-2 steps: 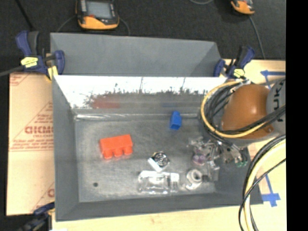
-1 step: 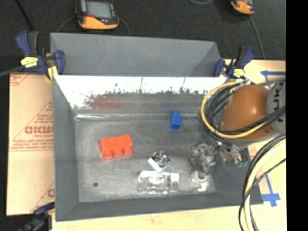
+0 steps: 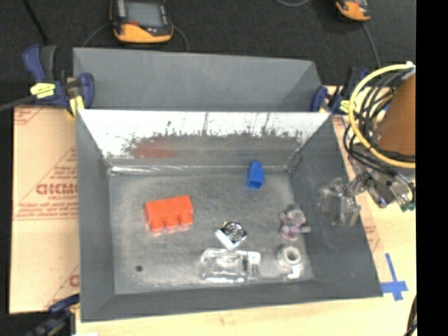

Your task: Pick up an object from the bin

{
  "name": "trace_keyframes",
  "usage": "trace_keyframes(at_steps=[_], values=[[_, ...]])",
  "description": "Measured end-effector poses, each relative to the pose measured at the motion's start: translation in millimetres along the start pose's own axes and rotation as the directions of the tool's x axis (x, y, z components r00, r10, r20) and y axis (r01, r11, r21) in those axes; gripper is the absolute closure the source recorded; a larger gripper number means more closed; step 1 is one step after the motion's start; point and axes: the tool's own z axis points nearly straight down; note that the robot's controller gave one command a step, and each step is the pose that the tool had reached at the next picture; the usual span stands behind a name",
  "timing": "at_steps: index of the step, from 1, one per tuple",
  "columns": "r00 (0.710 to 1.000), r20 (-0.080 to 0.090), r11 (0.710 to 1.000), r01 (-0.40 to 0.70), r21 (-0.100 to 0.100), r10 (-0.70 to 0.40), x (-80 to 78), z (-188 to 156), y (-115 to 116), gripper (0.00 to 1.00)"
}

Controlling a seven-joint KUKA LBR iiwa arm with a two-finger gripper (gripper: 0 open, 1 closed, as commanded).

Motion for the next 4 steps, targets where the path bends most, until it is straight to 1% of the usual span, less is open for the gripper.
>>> trace_keyframes(at_steps=[1, 2, 3, 4], values=[[0.999, -0.011, 0.999, 0.030, -0.011, -0.030, 2.3, 150.7, 1.5, 1.00], [0.999, -0.006, 0.999, 0.031, -0.006, -0.031, 0.8, 147.0, 0.4, 0.00], [0.999, -0.006, 0.999, 0.045, -0.014, -0.045, -36.3, 170.6, -27.7, 0.00], [0.999, -0.004, 0.999, 0.046, -0.008, -0.046, -35.5, 169.6, -29.2, 1.00]])
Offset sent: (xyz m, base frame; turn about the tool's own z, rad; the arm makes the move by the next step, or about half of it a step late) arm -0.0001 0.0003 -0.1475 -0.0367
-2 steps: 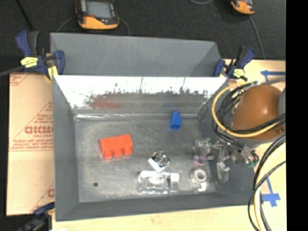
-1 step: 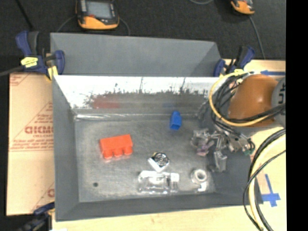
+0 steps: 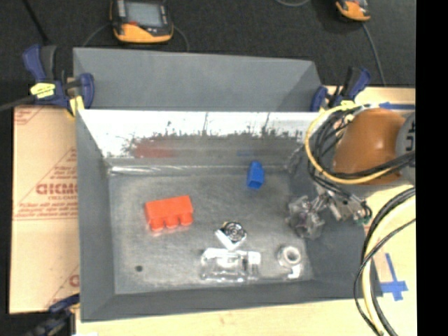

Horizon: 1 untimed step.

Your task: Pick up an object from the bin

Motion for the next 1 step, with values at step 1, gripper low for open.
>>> trace_keyframes(at_steps=[1], values=[[1.000, 0.007, 1.000, 0.019, 0.009, -0.019, -58.1, -239.9, -1.6, 1.00]])
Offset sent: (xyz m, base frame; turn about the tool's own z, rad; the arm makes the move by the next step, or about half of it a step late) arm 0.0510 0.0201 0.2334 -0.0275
